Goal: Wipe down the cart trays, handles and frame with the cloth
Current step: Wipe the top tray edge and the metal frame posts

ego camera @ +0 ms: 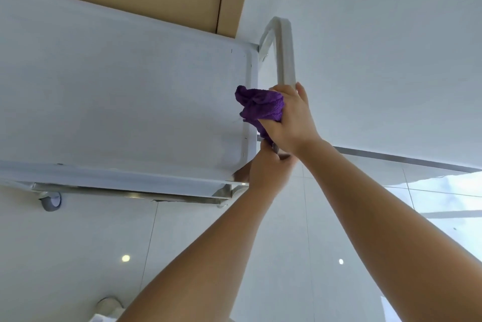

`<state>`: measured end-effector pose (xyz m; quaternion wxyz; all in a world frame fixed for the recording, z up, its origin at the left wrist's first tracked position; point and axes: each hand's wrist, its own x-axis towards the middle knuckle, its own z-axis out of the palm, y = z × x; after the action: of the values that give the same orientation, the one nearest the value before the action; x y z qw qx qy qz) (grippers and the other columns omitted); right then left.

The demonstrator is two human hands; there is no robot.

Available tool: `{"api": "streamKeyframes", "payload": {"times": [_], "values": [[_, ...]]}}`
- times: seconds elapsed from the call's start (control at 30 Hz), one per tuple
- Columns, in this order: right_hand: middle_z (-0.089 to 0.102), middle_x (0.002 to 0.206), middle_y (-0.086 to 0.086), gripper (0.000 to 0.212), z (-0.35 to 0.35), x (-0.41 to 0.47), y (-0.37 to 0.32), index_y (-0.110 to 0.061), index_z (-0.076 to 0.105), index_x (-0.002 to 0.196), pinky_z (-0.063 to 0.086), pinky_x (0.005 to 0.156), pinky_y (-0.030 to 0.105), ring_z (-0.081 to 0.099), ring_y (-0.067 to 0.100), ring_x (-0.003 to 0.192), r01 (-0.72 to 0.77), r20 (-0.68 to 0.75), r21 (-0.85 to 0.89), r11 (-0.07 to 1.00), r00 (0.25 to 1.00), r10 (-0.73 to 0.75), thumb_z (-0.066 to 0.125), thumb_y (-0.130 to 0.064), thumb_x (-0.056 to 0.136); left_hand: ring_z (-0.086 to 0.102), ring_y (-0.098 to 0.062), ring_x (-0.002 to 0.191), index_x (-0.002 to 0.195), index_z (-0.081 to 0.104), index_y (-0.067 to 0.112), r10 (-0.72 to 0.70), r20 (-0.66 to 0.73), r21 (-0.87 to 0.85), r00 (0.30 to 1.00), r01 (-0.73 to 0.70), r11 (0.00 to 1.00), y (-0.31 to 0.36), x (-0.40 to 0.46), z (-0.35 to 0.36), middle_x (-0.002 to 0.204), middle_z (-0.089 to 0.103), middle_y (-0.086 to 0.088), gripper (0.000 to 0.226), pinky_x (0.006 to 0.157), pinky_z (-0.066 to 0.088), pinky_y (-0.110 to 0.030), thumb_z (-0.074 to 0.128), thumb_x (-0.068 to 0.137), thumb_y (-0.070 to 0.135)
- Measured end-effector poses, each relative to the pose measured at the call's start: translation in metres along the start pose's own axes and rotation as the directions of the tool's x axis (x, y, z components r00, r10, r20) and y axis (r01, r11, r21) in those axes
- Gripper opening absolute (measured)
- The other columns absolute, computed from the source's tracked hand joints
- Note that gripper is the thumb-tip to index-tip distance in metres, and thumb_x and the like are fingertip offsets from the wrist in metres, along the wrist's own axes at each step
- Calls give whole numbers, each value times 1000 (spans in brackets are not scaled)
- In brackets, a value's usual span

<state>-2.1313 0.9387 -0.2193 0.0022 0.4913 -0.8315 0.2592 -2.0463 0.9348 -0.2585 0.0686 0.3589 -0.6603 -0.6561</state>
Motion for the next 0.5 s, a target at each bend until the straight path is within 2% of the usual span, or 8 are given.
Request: {"api": "streamKeyframes", "payload": {"times": [0.13,0.27,0.5], "values": [[65,87,-3,50,2,-5,-3,-11,67,83,9,112,39,51,18,110,-17,-18,-5,1000,1000,17,36,-48,74,49,-5,52,101,47,13,9,40,17,999,-9,1000,-6,-3,-4,57,50,10,26,43,33,-12,60,84,27],[66,88,-4,51,6,-18,-14,-11,68,86,10,112,42,51,18,111,-24,-15,-23,999,1000,23,35,-48,74,46,-10,52,100,46,11,-6,62,29,998,4,1000,-16,-13,-10,55,46,10,24,49,33,-23,60,83,22],[65,86,-8,54,12,-47,-48,-12,69,87,9,112,40,51,18,112,-61,-48,-49,997,997,58,33,-50,73,46,-10,54,107,49,9,6,79,42,997,-10,999,-35,-46,-27,56,45,10,28,55,36,-24,58,82,19]]}}
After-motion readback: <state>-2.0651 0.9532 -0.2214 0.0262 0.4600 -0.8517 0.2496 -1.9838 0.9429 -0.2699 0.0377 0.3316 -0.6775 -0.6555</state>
